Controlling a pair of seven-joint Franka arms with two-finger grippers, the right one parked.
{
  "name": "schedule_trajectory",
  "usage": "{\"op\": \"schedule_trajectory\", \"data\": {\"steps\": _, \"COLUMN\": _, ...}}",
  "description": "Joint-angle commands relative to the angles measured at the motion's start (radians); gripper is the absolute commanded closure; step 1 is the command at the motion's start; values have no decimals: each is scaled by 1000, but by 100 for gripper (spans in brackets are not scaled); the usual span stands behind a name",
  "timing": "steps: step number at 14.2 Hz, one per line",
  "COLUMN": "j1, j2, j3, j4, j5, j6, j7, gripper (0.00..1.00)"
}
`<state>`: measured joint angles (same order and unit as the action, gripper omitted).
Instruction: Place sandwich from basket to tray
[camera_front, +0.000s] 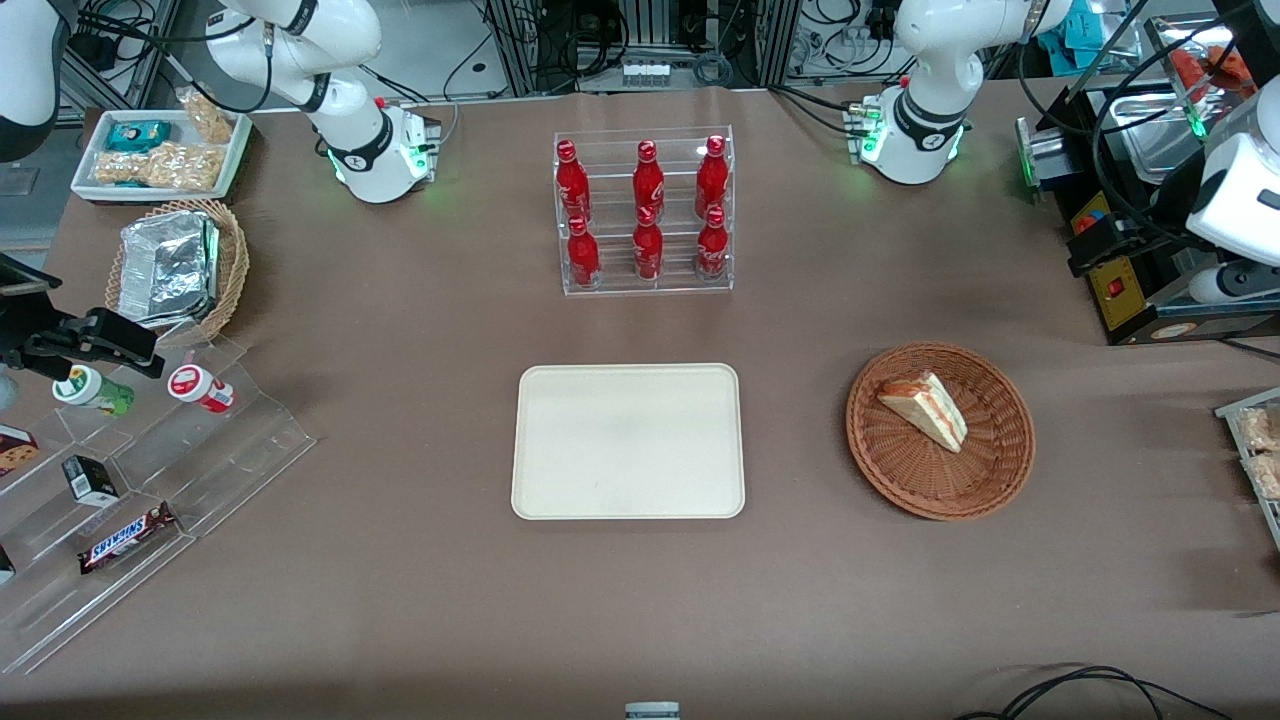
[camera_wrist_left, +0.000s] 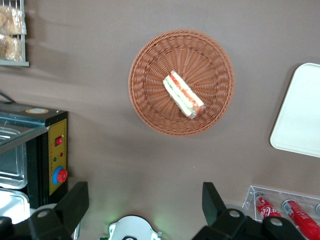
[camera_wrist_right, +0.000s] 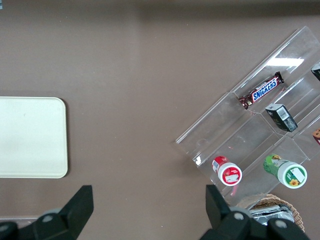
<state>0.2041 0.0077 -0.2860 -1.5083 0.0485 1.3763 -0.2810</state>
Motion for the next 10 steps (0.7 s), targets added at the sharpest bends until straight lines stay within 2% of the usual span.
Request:
{"op": "schedule_trajectory", "data": {"steps": 1, "j1": 14, "j2": -12, "j3": -2, "j4": -61, "j5": -1, "j6": -78, "j7": -45, "gripper": 0}}
{"op": "schedule_trajectory", "data": {"steps": 3, "j1": 15, "j2": -11, "j3": -2, "j4": -124, "j5": -9, "j6": -72, "j7": -101, "gripper": 0}}
{"op": "schedule_trajectory", "data": {"steps": 4, "j1": 15, "j2": -3, "j3": -2, "j4": -163, "j5": -6, "j6": -15, "j7": -150, "gripper": 0}}
{"op": "schedule_trajectory", "data": {"steps": 7, "j1": 15, "j2": -9, "j3": -2, "j4": -337, "j5": -7, "j6": 244, "j7": -265, "gripper": 0}}
{"op": "schedule_trajectory", "data": {"steps": 10, "j1": 15, "j2": 50, "j3": -1, "j4": -426, "j5": -6, "j6": 462, "j7": -450, "gripper": 0}}
